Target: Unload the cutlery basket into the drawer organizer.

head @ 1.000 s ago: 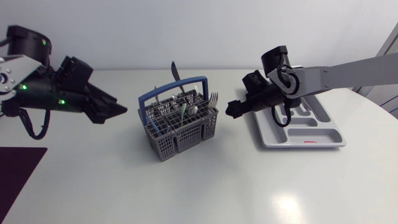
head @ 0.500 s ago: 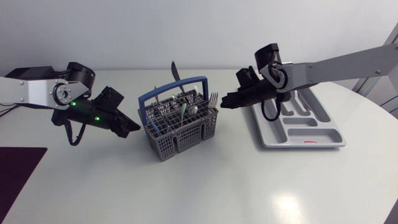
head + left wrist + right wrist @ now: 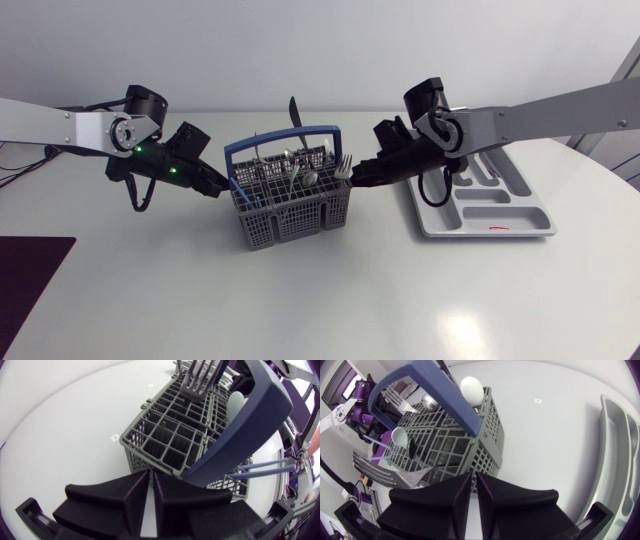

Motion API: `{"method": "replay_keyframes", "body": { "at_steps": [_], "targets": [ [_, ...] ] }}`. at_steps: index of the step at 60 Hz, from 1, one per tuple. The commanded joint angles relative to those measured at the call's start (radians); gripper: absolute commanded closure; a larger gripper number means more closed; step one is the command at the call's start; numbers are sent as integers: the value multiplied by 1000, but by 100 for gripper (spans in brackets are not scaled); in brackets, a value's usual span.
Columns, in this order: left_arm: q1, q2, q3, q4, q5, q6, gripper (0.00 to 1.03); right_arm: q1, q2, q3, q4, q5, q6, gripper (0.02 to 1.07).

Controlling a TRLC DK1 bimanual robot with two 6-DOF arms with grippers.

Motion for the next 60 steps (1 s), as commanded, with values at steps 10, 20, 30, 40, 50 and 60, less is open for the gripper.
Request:
{"method": "replay_keyframes", "body": {
  "at_steps": [10, 20, 30, 40, 50, 60],
  "targets": [
    [-27, 95, 129, 21, 22, -35, 83, 53, -115, -136, 8, -25, 37, 93],
    [-45, 112, 154, 21, 21, -44, 82, 55, -138, -154, 25, 8, 38, 93],
    [-47, 103, 133, 21, 21, -44, 81, 42, -83, -105, 47, 25, 38, 93],
    [-58, 98, 122, 21, 21, -46, 80, 21, -49, -73, 50, 39, 38, 93],
    [-30, 74, 111, 21, 21, -44, 75, 10, -77, -112, 62, 71, 27, 92],
    [103, -70, 4, 24, 62, 14, 70, -4, -222, -218, 84, 131, -20, 44]
  ]
}}
